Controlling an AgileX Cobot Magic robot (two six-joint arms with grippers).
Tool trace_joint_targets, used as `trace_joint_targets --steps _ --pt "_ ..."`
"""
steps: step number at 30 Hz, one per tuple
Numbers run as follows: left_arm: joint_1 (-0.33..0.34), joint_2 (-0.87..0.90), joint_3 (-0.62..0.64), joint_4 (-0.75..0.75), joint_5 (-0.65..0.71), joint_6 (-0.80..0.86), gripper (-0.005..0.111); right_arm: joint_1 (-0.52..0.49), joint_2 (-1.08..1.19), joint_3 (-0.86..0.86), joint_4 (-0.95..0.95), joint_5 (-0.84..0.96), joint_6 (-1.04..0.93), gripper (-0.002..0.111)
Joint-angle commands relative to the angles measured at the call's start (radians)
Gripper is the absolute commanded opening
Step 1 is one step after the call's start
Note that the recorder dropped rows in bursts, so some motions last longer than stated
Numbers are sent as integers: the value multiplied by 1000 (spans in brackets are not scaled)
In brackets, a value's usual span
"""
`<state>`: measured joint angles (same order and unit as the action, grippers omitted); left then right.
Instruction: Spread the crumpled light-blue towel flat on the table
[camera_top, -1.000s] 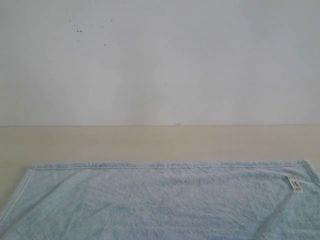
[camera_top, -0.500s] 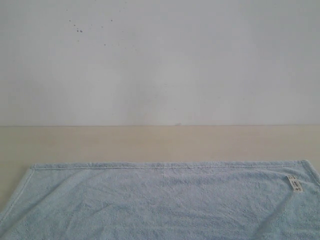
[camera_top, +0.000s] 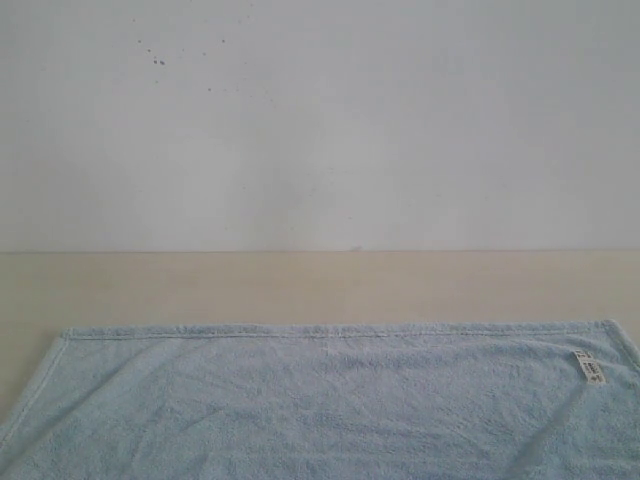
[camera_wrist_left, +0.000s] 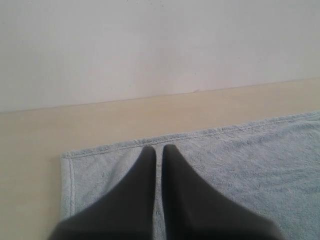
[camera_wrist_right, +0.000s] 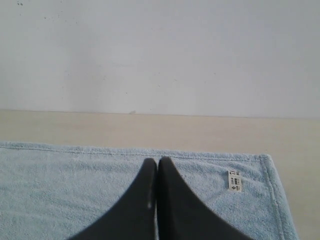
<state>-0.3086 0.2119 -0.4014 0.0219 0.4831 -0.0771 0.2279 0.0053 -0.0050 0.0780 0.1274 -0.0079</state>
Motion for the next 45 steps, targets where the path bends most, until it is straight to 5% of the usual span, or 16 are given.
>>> trace_joint_targets --steps 1,12,15,45 --pt "-4 -48 73 -4 -66 4 4 1 -5 5 -6 -9 2 0" --pt "-4 -212 327 -4 -124 4 4 1 -5 5 -6 -9 2 0" --pt "-4 -212 401 -7 -253 4 4 1 -5 5 -6 -9 2 0" --pt "-4 -212 401 -4 -327 44 4 1 -5 5 -6 13 1 0"
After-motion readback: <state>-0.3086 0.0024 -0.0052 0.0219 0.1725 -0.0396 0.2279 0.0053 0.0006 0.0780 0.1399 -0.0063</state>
